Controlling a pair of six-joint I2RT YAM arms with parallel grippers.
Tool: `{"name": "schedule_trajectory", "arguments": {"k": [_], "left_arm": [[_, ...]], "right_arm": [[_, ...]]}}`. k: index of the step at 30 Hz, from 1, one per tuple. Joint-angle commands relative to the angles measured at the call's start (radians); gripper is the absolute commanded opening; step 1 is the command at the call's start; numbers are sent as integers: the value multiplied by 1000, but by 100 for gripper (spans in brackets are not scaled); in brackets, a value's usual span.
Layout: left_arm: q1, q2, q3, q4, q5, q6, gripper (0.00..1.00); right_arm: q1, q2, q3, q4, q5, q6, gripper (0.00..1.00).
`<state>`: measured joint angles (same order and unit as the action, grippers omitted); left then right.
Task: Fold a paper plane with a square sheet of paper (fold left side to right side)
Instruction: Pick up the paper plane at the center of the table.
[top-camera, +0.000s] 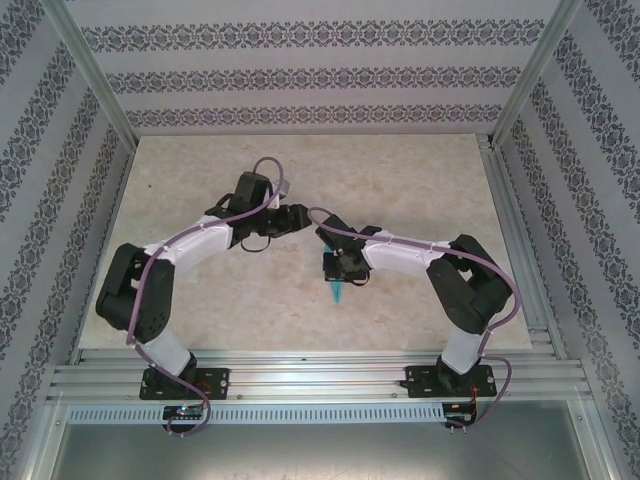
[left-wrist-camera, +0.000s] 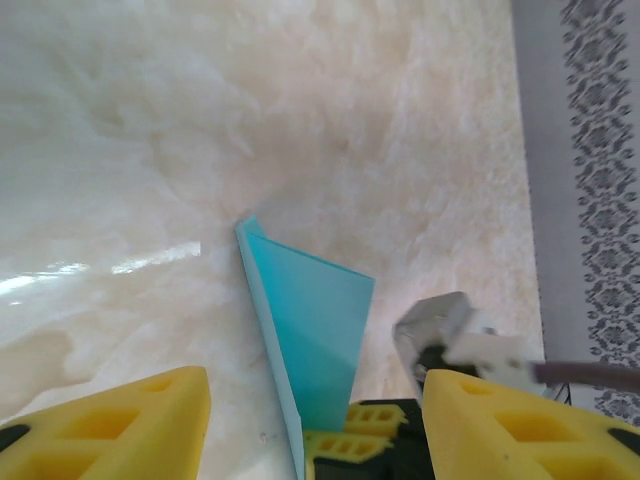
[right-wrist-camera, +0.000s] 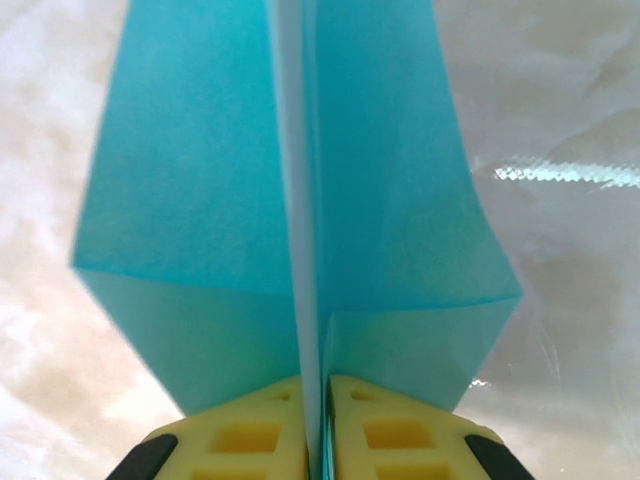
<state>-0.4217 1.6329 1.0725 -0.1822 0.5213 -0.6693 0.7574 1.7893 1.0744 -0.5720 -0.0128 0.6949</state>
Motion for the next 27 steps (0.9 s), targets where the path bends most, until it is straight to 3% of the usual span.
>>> {"name": "schedule_trajectory", "arguments": {"k": [1, 7, 17, 27], "left_arm": [[55, -117, -60, -92, -23, 76, 59], [129, -275, -158, -159, -38, 113, 61], [163, -386, -227, -200, -40, 150, 62], [164, -497, -278, -268, -90, 208, 63]], "right_arm": [[5, 33, 40, -36, -1, -21, 13], [5, 71, 55, -61, -4, -22, 12], [1, 84, 83, -114, -15, -38, 18], [-50, 42, 176, -198, 21, -132, 3]]}}
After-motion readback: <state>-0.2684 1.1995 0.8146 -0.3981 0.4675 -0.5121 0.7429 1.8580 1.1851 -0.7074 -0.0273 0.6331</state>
